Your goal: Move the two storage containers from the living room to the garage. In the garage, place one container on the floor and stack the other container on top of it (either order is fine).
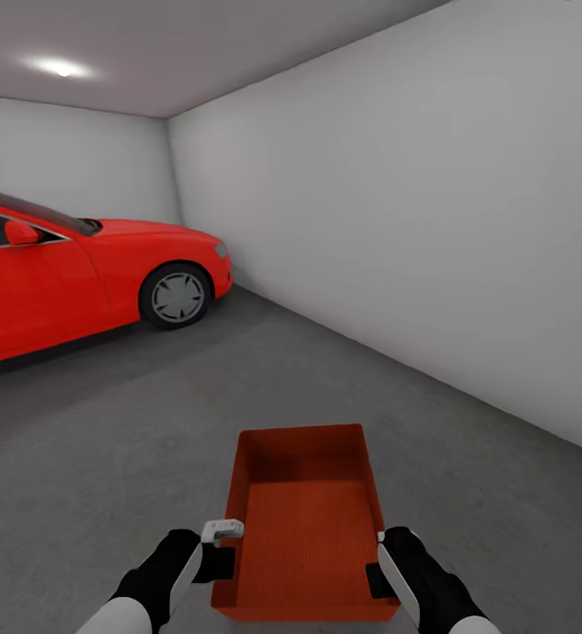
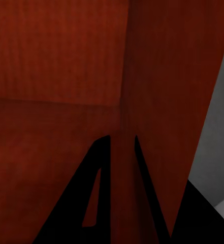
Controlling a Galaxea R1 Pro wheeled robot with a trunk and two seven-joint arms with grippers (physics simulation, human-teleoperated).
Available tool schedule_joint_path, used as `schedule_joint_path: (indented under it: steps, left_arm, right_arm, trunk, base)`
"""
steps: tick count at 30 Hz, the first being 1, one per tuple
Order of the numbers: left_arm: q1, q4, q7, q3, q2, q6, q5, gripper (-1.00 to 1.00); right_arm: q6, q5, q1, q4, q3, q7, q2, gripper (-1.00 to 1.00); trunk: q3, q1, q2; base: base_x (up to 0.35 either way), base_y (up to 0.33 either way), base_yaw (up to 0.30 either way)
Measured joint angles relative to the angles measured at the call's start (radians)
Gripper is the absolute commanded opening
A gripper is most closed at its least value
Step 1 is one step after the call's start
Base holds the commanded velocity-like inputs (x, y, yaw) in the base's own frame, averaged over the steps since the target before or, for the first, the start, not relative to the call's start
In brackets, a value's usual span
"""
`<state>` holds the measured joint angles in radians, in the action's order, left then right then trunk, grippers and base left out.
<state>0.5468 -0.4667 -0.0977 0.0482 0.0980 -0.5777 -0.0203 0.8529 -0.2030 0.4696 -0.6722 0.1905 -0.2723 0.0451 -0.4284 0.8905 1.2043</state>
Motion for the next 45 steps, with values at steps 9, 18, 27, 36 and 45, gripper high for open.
schedule_joint_path:
  steps: [9, 18, 27, 36, 45]
  left_arm:
    - [0.0, 0.0, 0.0, 0.0, 0.0, 0.0, 0.0, -1.0]
    - [0.0, 0.0, 0.0, 0.0, 0.0, 0.0, 0.0, -1.0]
    - [0.0, 0.0, 0.0, 0.0, 0.0, 0.0, 0.0, -1.0]
    - [0.0, 0.0, 0.0, 0.0, 0.0, 0.0, 0.0, -1.0]
    - [0.0, 0.0, 0.0, 0.0, 0.0, 0.0, -0.001, -1.0]
  right_arm:
    - [0.0, 0.0, 0.0, 0.0, 0.0, 0.0, 0.0, -1.0]
    - [0.0, 0.0, 0.0, 0.0, 0.0, 0.0, 0.0, -1.0]
    - [0.0, 0.0, 0.0, 0.0, 0.0, 0.0, 0.0, -1.0]
    - [0.0, 0.0, 0.0, 0.0, 0.0, 0.0, 0.0, -1.0]
    - [0.0, 0.0, 0.0, 0.0, 0.0, 0.0, 0.0, -1.0]
  trunk:
    - [0.0, 0.0, 0.0]
    - [0.0, 0.0, 0.0]
    - [0.0, 0.0, 0.0]
    - [0.0, 0.0, 0.0]
    - [0.0, 0.0, 0.0]
  base:
    - [0.019, 0.0, -0.279]
    - [0.0, 0.0, -0.279]
    - [0.0, 0.0, -0.279]
    - [0.038, 0.0, -0.273]
    - [0.141, 0.0, -0.269]
